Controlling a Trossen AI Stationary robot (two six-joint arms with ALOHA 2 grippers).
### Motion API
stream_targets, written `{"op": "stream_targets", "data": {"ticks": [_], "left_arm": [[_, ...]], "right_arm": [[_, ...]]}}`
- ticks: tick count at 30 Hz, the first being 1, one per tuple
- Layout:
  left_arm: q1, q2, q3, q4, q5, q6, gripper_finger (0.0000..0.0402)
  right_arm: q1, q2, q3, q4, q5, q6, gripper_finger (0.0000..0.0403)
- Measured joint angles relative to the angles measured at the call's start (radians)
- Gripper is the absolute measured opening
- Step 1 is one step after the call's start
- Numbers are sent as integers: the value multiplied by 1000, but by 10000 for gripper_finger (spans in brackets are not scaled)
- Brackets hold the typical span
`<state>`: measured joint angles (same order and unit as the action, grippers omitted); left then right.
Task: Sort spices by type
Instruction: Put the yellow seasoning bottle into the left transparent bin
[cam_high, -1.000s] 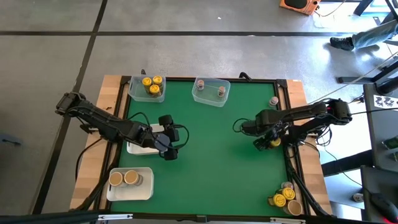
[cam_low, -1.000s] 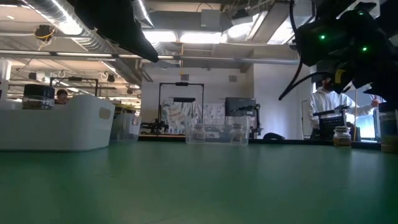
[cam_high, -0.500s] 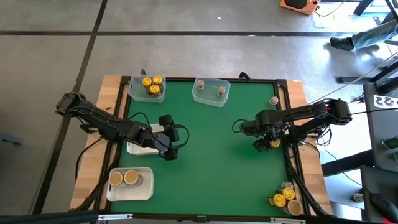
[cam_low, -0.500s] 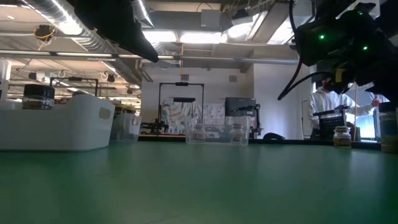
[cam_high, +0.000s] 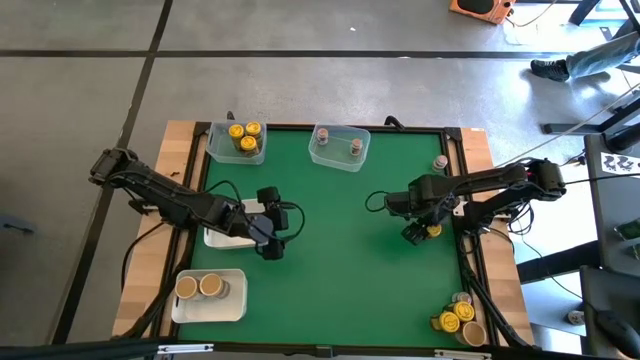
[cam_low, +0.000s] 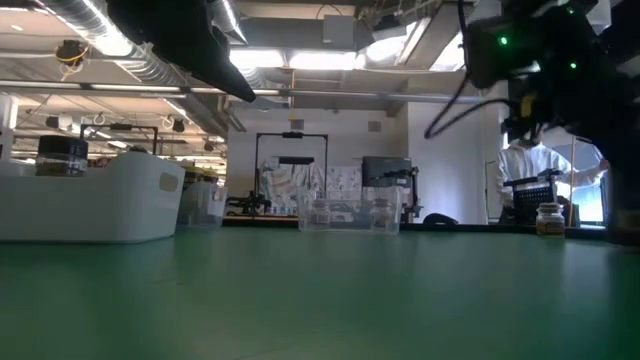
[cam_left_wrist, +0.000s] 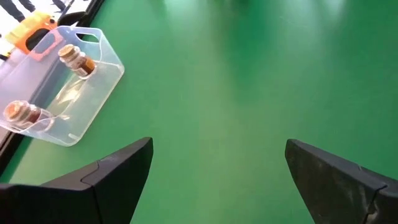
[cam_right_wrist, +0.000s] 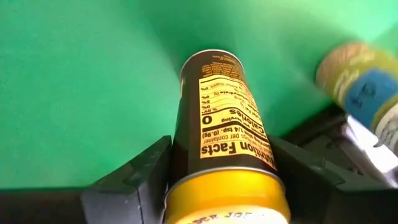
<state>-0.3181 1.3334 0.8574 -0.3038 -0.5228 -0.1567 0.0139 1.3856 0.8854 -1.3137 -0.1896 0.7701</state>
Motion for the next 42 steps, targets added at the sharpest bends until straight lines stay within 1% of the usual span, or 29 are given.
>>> {"op": "stream_targets", "data": {"ticks": [3, 12, 15, 18, 21, 24, 27, 30, 35, 42], "left_arm": [[0, 0, 0, 0, 0, -7, 365], [0, 0, 0, -1, 0, -10, 365], [0, 0, 0, -3, 0, -6, 365], [0, 0, 0, -3, -1, -3, 365], [0, 0, 0, -3, -1, -7, 365], [0, 0, 0, -9, -1, -20, 365], [0, 0, 0, -16, -1, -27, 365], [0, 0, 0, -24, -1, -29, 365], [0, 0, 0, -24, -1, -29, 365], [0, 0, 0, -23, -1, -30, 365]], "right_arm": [[0, 0, 50, 26, 20, -30, 233], [-1, 3, 181, 124, 163, -100, 232], [-1, 35, 242, 151, 203, -146, 232], [-13, 98, 320, 130, 253, -212, 230], [-40, 186, 405, 120, 258, -280, 230], [-67, 277, 478, 53, 256, -336, 233], [-88, 362, 530, 9, 252, -372, 234], [-95, 422, 555, -2, 250, -400, 231], [-95, 481, 561, 2, 241, -417, 238], [-93, 494, 562, 19, 241, -462, 243]]}}
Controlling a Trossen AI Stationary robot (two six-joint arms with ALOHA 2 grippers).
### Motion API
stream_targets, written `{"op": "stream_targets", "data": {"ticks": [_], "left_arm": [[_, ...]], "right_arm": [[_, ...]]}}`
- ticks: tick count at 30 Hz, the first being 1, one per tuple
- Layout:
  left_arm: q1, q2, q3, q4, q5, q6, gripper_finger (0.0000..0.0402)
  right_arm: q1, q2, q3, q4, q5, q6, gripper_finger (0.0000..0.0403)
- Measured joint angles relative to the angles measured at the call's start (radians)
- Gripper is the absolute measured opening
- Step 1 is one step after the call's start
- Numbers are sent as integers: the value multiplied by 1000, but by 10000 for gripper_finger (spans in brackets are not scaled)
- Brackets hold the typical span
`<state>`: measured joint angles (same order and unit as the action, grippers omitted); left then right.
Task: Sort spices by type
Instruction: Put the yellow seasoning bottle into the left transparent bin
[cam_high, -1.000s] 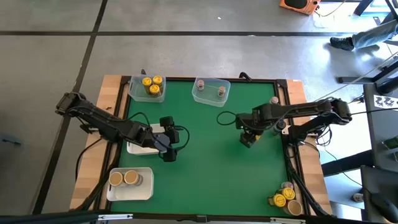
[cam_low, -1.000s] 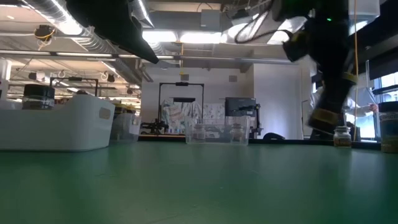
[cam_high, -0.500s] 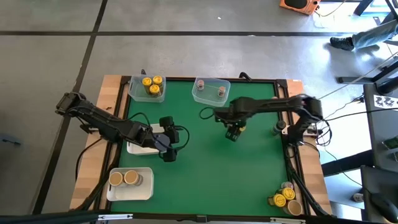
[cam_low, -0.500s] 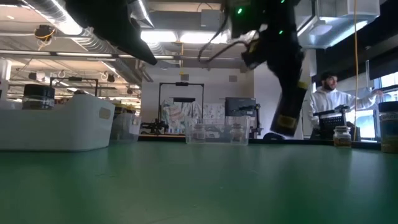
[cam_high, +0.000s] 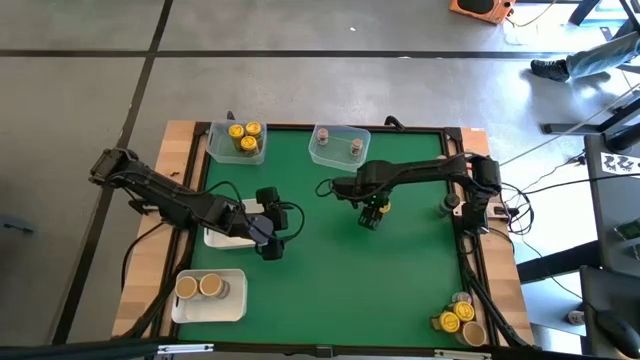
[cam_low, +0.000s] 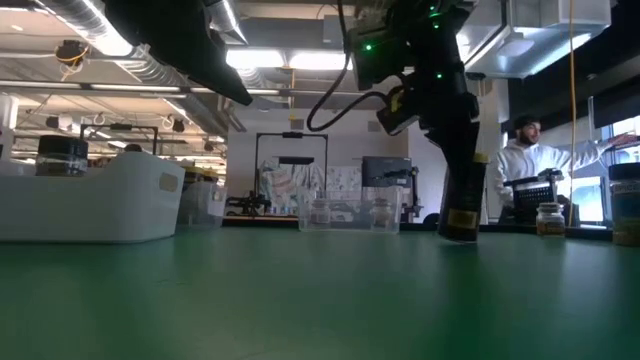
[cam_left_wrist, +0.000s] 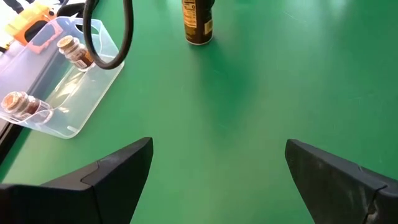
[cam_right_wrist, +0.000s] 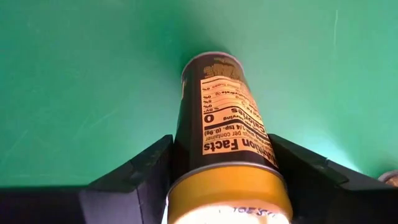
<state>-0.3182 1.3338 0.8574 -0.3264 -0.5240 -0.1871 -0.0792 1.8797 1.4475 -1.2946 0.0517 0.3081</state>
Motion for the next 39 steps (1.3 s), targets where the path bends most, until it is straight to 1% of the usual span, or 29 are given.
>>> {"op": "stream_targets", "data": {"ticks": [6, 11, 16, 21, 24, 26, 28, 39], "left_arm": [[0, 0, 0, 0, 0, -4, 365], [0, 0, 0, 0, 0, -8, 365], [0, 0, 0, 0, 0, -16, 365], [0, 0, 0, 0, 0, -19, 365], [0, 0, 0, 0, 0, -19, 365], [0, 0, 0, 0, 0, -18, 365], [0, 0, 0, -1, 0, -18, 365], [-3, 0, 0, -6, 5, -16, 365]], "right_arm": [[1, -3, 0, 12, 19, -7, 244], [1, -12, -1, -20, 27, -23, 245], [0, -40, -1, 14, 39, -28, 245], [0, -36, -1, 22, 90, -32, 246], [0, -32, -2, 29, 74, -33, 246], [-1, -27, -2, 38, 35, -33, 246], [-1, -18, -2, 46, 19, -33, 246], [0, -11, -2, 64, 17, -29, 246]]}}
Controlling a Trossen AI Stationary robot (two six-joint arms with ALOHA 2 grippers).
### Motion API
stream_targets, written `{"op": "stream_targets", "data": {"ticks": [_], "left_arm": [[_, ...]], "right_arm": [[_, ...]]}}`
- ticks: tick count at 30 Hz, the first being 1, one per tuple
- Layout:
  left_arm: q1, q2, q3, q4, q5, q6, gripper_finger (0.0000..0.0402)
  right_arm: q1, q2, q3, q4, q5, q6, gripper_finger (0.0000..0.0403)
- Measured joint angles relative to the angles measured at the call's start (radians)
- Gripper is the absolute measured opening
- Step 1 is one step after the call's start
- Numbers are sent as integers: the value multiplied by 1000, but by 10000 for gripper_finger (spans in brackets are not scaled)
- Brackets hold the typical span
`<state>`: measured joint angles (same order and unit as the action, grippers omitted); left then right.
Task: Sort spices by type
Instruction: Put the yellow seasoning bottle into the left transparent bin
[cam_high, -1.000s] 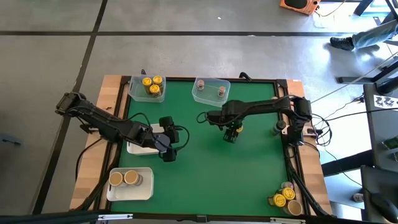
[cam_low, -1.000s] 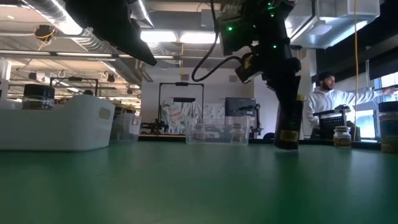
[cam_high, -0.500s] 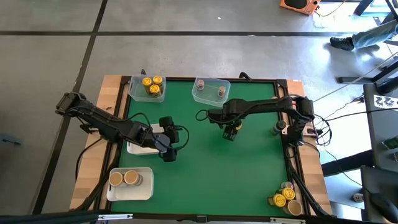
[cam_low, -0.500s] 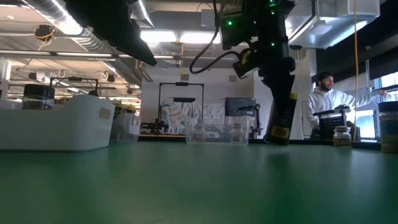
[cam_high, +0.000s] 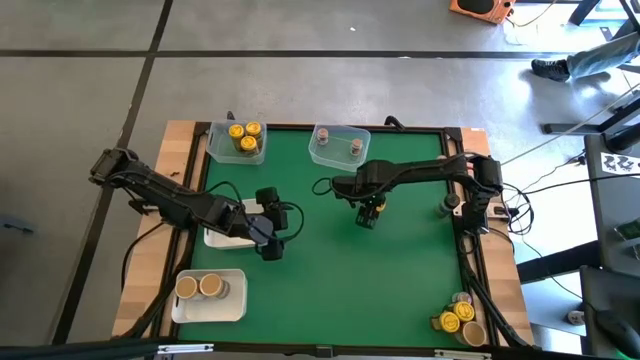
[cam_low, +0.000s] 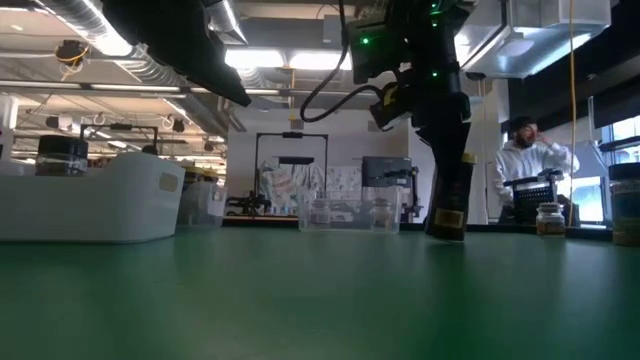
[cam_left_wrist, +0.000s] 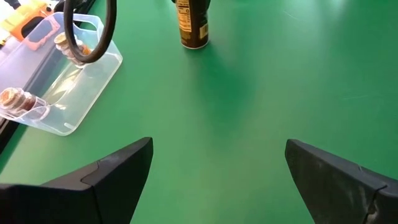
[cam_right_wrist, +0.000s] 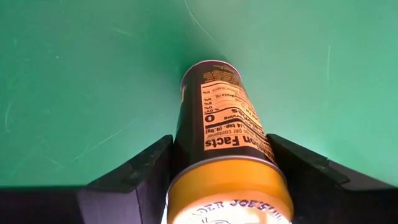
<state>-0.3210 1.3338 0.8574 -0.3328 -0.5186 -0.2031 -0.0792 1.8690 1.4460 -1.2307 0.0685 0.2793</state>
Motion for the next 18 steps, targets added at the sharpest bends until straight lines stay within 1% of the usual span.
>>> {"op": "stream_targets", "data": {"ticks": [2, 6, 8, 15, 18], "left_arm": [[0, 0, 0, 0, 2, 0, 365], [0, 0, 0, 1, 2, -1, 365], [0, 0, 0, 1, 2, -3, 365], [0, 0, 0, 1, 3, -3, 365], [0, 0, 0, 1, 3, -1, 365]], "right_arm": [[0, 0, 0, 0, -7, -9, 246], [-11, 0, 0, -2, -68, -2, 246], [-15, 0, 0, 4, -78, -2, 246], [-14, 1, 0, 19, -57, -21, 247], [-14, 2, 0, 25, -19, -21, 266]]}}
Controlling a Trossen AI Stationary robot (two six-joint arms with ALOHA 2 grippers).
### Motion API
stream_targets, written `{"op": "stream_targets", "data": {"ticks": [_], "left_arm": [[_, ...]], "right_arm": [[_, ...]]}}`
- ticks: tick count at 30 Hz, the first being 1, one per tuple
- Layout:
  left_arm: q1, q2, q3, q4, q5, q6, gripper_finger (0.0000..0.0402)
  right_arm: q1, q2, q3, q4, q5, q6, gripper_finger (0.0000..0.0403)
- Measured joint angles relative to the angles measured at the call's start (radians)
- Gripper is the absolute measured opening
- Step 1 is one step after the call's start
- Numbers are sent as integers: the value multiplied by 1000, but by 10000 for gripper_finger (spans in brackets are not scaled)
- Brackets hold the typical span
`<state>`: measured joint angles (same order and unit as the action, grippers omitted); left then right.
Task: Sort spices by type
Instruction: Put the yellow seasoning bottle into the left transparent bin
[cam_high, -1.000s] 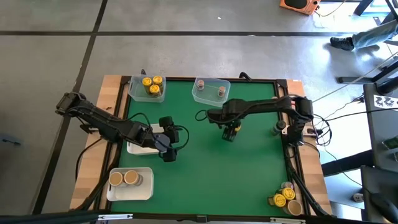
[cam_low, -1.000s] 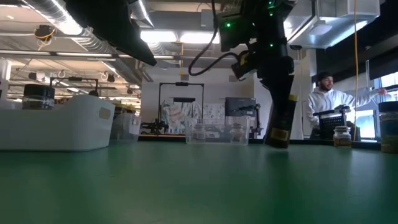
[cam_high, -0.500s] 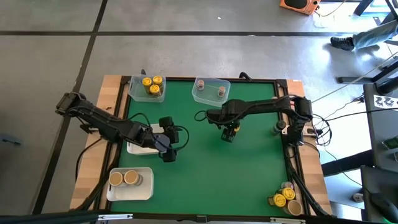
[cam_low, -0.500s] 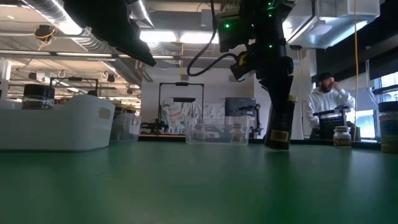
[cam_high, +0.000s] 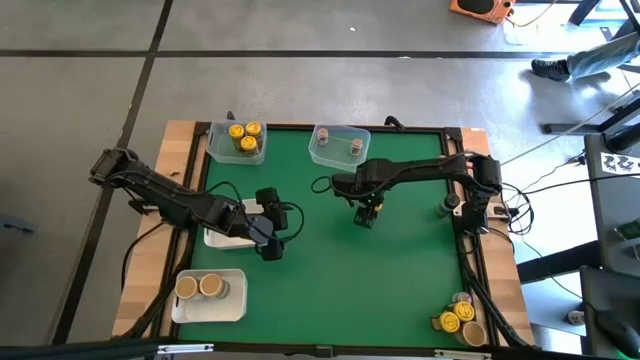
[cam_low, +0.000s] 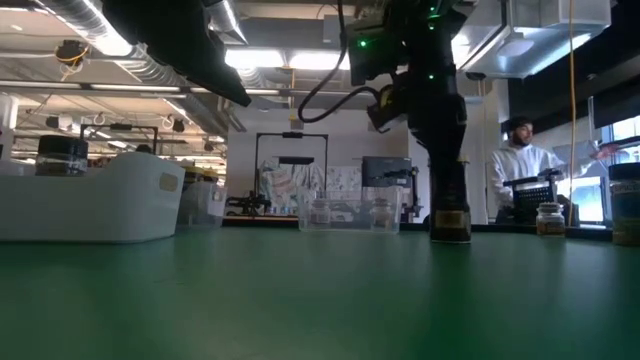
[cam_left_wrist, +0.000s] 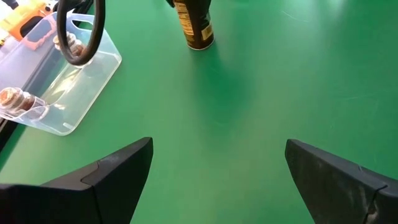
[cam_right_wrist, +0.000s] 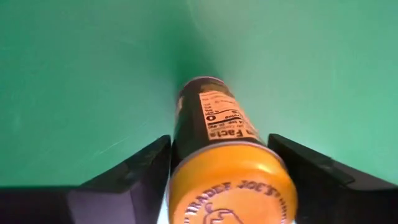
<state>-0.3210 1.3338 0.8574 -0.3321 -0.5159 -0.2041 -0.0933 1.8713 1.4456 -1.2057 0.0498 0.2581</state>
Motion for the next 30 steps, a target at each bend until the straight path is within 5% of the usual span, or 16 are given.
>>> {"op": "stream_targets", "data": {"ticks": [11, 19, 30], "left_arm": [[13, 0, 0, 39, 0, 2, 365], [88, 83, 0, 264, 8, 27, 365], [205, 319, 166, 420, 146, 15, 365]], "right_arm": [[20, -70, 25, -98, 57, 29, 394], [93, -313, -55, -120, 265, 111, 391], [250, -702, -426, 36, 490, 368, 390]]}}
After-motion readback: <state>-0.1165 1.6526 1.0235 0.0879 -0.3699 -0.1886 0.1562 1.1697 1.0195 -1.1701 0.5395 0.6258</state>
